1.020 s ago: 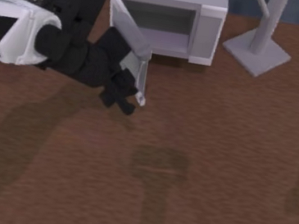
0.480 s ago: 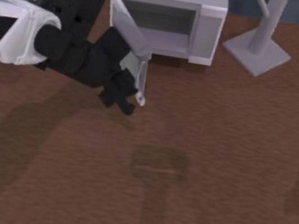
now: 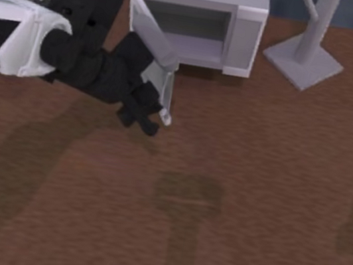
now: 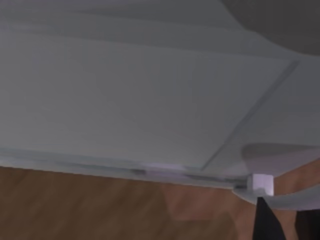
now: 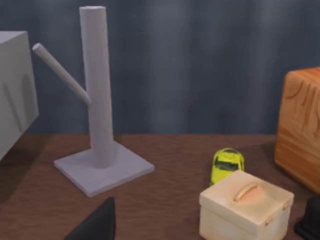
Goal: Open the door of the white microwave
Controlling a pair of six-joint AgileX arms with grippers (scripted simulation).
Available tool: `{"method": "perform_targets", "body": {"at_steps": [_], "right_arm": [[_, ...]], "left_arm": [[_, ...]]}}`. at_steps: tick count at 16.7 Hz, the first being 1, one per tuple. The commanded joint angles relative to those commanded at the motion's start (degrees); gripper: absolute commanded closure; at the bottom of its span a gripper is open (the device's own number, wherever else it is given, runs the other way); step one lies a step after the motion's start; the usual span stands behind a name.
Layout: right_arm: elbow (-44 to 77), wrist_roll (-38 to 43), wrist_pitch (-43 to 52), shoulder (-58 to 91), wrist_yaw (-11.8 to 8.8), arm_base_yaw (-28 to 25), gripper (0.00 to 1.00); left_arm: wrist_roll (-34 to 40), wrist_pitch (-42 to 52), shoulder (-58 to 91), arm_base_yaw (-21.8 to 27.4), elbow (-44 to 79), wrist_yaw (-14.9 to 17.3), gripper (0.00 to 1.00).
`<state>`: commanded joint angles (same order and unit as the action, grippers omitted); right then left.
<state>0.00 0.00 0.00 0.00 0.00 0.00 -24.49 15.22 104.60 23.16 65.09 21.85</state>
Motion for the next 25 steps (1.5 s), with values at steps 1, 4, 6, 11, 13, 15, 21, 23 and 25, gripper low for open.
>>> {"method": "perform_targets", "body": {"at_steps": [1,4,6,11,13,15,21,23,25], "right_arm": [[0.0,0.0,0.0,0.0,0.0,0.0,0.0],[0.0,0.0,0.0,0.0,0.0,0.0,0.0],[0.0,0.0,0.0,0.0,0.0,0.0,0.0],[0.0,0.0,0.0,0.0,0.0,0.0,0.0],[0.0,0.0,0.0,0.0,0.0,0.0,0.0],[0.0,0.0,0.0,0.0,0.0,0.0,0.0],[0.0,0.0,0.0,0.0,0.0,0.0,0.0],[0.0,0.0,0.0,0.0,0.0,0.0,0.0],[0.0,0.0,0.0,0.0,0.0,0.0,0.0]], "left_arm": [[-0.1,0.1,0.0,-0.1,0.0,0.1,1.0],[-1.9,0.8,0.0,-0.9,0.1,1.0,1.0],[-3.2,1.2,-0.2,-1.4,0.4,1.7,1.0],[-4.4,1.8,-0.1,-2.1,0.4,2.3,1.0],[-4.4,1.8,-0.1,-2.1,0.4,2.3,1.0],[-4.4,1.8,-0.1,-2.1,0.4,2.3,1.0],[-4.4,1.8,-0.1,-2.1,0.4,2.3,1.0],[-4.4,1.8,-0.1,-2.1,0.4,2.3,1.0],[-4.4,1.8,-0.1,-2.1,0.4,2.3,1.0]]}}
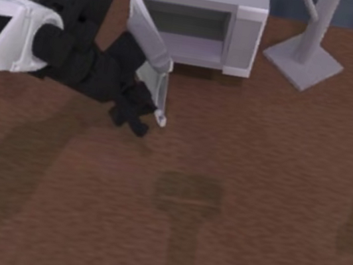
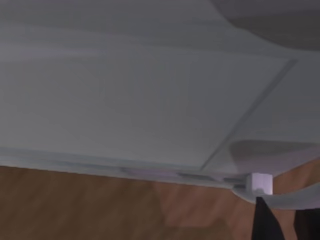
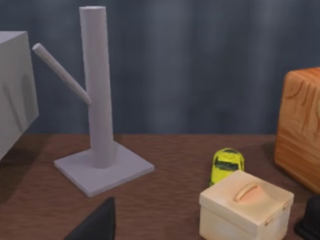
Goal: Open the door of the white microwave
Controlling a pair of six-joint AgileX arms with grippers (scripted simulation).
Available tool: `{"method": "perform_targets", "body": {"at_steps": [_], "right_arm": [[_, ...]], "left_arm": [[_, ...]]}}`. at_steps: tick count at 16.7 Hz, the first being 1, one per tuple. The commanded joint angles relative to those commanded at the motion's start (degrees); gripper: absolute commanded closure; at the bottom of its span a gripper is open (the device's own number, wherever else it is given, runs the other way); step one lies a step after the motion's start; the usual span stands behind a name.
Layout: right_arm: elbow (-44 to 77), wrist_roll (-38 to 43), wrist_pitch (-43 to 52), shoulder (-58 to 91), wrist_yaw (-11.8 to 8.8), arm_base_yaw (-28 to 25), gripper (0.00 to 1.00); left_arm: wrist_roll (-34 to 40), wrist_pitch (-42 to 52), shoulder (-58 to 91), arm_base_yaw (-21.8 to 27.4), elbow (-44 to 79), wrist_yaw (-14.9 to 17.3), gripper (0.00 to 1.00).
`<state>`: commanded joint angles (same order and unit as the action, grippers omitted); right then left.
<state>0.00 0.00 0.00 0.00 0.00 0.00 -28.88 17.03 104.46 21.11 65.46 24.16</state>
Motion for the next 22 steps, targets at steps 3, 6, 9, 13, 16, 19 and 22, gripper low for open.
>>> {"method": "perform_targets", "body": {"at_steps": [3,6,9,13,16,19,22], "right_arm": [[0.0,0.0,0.0,0.0,0.0,0.0,0.0],[0.0,0.0,0.0,0.0,0.0,0.0,0.0],[0.0,0.0,0.0,0.0,0.0,0.0,0.0],[0.0,0.0,0.0,0.0,0.0,0.0,0.0],[0.0,0.0,0.0,0.0,0.0,0.0,0.0],[0.0,0.0,0.0,0.0,0.0,0.0,0.0],[0.0,0.0,0.0,0.0,0.0,0.0,0.0]], "left_arm": [[0.0,0.0,0.0,0.0,0.0,0.0,1.0],[0.0,0.0,0.0,0.0,0.0,0.0,1.0],[0.2,0.1,0.0,0.3,-0.3,0.3,1.0],[-1.6,1.0,0.1,-0.4,0.0,1.2,1.0],[-3.6,1.7,0.0,-1.3,0.4,2.2,1.0],[-4.5,2.3,0.1,-1.8,0.4,2.7,1.0],[-4.5,2.3,0.1,-1.8,0.4,2.7,1.0]]}}
